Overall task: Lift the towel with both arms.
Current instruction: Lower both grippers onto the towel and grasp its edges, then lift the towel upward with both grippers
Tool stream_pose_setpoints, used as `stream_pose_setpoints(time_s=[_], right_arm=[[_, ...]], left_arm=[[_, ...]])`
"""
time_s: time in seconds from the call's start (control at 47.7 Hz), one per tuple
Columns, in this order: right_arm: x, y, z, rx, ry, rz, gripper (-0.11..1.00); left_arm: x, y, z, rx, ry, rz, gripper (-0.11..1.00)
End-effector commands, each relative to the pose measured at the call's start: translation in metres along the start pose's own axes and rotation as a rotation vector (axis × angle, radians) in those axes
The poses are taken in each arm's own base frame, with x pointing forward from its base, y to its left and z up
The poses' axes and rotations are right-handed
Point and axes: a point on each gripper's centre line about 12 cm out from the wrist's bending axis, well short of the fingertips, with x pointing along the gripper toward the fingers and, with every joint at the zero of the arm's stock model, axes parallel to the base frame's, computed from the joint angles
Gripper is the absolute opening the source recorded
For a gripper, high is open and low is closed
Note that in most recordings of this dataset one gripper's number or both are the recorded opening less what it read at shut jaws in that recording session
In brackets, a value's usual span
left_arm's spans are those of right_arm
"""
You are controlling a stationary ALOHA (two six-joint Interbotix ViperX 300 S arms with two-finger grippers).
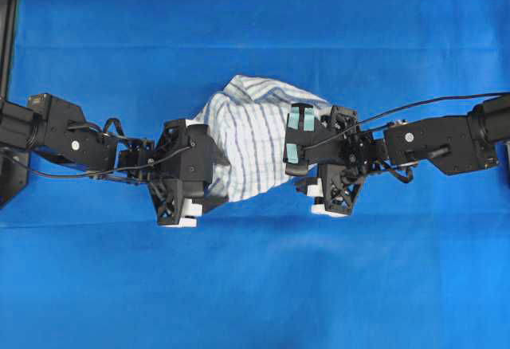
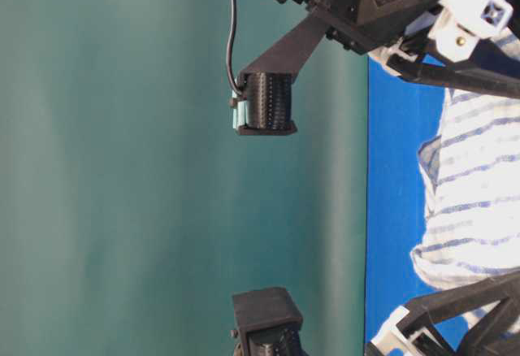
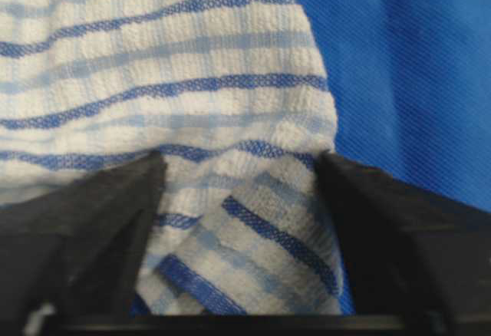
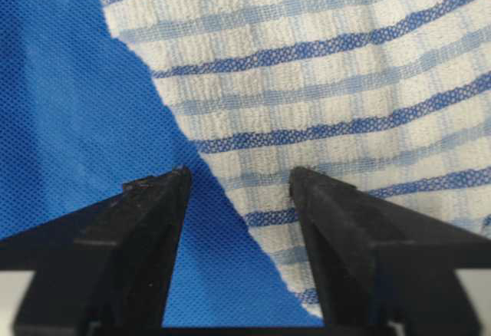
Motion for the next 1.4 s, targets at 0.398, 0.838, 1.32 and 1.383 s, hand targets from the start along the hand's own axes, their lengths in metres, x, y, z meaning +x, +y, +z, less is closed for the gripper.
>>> stream_pose_setpoints(time_s=[0.398, 0.838, 1.32, 1.383], right_arm=[[-0.005, -0.007, 0.017, 0.024, -0.053, -0.003, 0.03], [-0.080, -0.004, 0.070, 0.028, -0.182, -0.014, 0.03], [-0.206, -0.001, 0.148, 0.018, -0.321, -0.061, 0.03], [-0.222, -0.001, 0.157, 0.008, -0.334, -0.070, 0.03]], left_arm=[[-0.021, -0.002, 0.020, 0.020, -0.005, -0.005, 0.06], [-0.091, -0.005, 0.080, 0.016, -0.109, -0.016, 0.06], [-0.208, 0.006, 0.153, -0.002, -0.287, 0.007, 0.06], [-0.222, 0.011, 0.159, -0.011, -0.307, 0.020, 0.06]])
